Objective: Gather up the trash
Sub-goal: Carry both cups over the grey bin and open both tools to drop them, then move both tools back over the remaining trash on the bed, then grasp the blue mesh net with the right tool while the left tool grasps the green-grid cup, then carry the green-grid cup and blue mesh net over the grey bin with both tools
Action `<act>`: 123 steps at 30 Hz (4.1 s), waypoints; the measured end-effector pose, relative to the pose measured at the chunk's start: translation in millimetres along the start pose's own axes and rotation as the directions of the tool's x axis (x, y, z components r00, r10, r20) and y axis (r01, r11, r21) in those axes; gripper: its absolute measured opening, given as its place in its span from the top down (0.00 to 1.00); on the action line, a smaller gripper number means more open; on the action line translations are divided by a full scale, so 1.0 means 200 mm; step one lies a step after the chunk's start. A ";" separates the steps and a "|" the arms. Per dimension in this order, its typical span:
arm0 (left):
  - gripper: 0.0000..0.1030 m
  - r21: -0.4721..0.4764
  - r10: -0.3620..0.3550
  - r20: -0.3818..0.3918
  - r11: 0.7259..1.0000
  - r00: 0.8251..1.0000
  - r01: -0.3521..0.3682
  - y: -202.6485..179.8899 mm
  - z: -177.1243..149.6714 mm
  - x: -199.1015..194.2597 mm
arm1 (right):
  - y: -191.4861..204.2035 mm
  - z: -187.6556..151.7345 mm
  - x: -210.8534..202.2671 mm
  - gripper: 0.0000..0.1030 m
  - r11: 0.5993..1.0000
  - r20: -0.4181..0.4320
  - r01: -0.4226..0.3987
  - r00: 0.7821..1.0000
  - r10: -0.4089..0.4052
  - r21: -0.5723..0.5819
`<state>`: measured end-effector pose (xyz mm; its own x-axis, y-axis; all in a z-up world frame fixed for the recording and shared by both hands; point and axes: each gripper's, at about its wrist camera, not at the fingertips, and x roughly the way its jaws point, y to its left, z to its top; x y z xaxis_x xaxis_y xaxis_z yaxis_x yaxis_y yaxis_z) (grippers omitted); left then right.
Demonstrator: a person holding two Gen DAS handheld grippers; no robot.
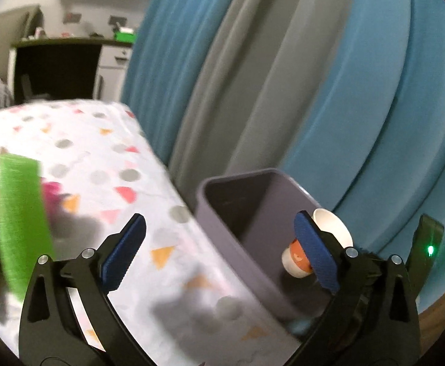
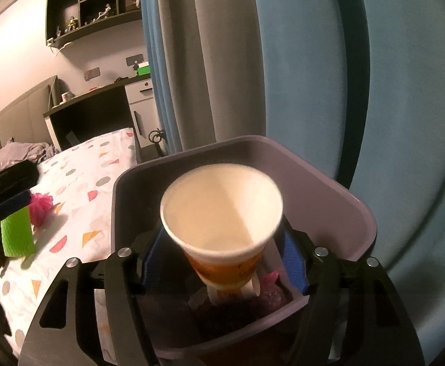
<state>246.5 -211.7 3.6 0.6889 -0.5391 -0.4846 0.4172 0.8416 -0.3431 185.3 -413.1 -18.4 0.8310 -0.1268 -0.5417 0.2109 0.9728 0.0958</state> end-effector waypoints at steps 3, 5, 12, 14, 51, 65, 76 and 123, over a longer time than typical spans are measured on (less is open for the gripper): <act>0.07 0.020 0.046 0.025 0.999 0.999 -0.047 0.02 -0.02 -0.09 | 0.01 0.01 -0.02 0.30 1.000 0.013 -0.002 1.000 0.002 0.002; 0.06 0.028 0.077 0.040 0.997 0.996 -0.078 0.03 -0.03 -0.15 | 0.01 0.01 -0.04 0.29 1.000 0.025 0.002 1.000 -0.002 0.003; 0.06 0.035 0.134 0.071 0.990 0.988 -0.136 0.07 -0.05 -0.31 | 0.05 0.07 -0.21 0.27 1.000 0.113 0.003 0.994 -0.003 -0.004; 0.06 0.024 0.144 0.077 0.989 0.987 -0.146 0.09 -0.06 -0.36 | 0.08 0.08 -0.29 0.25 1.000 0.150 -0.002 0.989 0.003 -0.006; 0.06 -0.272 0.600 0.129 0.787 0.789 -0.554 1.06 -0.42 -1.40 | 1.37 -0.32 -0.50 0.22 0.876 -0.054 -0.399 0.915 0.400 -0.271; 0.06 -0.332 0.671 0.119 0.722 0.732 -0.607 1.29 -0.47 -1.56 | 1.82 -0.40 -0.25 0.35 0.829 -0.273 -0.530 0.836 0.476 -0.179; 0.06 -0.334 0.664 0.120 0.727 0.738 -0.600 1.37 -0.47 -1.60 | 1.94 -0.40 -0.08 0.55 0.828 -0.378 -0.561 0.771 0.513 -0.020; 0.34 -0.620 0.535 -0.159 0.600 0.830 -0.505 1.87 -0.21 -1.01 | 1.42 -0.29 -0.31 0.94 0.807 -0.157 -0.564 0.825 0.542 -0.177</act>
<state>239.2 210.1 -60.6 0.7007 -0.0029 -0.7135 -0.4654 0.7561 -0.4601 163.0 -117.9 -5.5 0.7194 0.4535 -0.5261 -0.3898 0.8905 0.2346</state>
